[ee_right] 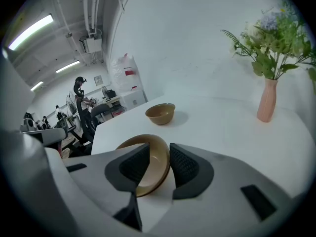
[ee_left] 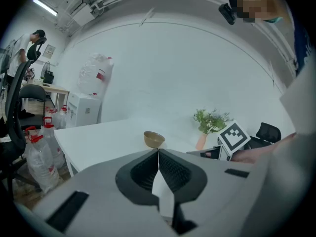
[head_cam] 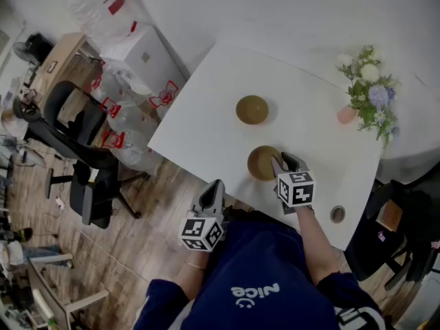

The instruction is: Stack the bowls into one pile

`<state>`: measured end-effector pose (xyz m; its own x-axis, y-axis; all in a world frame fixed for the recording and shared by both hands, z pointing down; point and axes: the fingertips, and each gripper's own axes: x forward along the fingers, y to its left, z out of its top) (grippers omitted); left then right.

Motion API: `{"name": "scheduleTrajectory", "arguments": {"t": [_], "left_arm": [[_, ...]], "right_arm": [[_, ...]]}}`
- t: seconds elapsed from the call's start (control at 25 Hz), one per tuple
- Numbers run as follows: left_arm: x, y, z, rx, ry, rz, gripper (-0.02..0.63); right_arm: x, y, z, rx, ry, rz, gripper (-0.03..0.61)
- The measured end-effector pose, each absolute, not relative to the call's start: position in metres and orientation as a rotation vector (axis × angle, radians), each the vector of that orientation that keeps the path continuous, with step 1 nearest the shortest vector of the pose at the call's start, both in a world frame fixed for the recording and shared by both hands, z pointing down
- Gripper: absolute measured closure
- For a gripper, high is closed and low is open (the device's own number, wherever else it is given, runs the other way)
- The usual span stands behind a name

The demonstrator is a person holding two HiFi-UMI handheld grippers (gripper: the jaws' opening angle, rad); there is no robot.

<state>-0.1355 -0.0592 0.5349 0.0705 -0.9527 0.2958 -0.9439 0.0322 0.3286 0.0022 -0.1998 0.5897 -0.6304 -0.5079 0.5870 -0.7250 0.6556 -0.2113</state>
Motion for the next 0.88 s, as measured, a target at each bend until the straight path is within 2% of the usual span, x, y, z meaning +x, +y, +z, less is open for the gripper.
{"name": "scheduleTrajectory", "arguments": {"t": [0.4,0.72,0.76,0.84,0.88], "left_arm": [[-0.122,-0.079,0.532,1.972,-1.771,0.022,0.594],[-0.136,-0.117,0.519,2.031,-1.724,0.048,0.592],[-0.138,-0.124,0.516,2.048,-1.712,0.052,0.58],[-0.138,-0.14,0.51,2.09,-1.678,0.065,0.501],[-0.138,-0.148,0.507,2.107,-1.662,0.074,0.485]], "right_arm": [[0.017,-0.194,0.562,1.005,-2.452,0.535,0.44],[0.016,-0.191,0.528,1.115,-2.527,0.472,0.442],[0.017,-0.19,0.526,1.126,-2.525,0.472,0.443],[0.019,-0.189,0.523,1.154,-2.518,0.473,0.446],[0.021,-0.189,0.523,1.173,-2.511,0.476,0.448]]}}
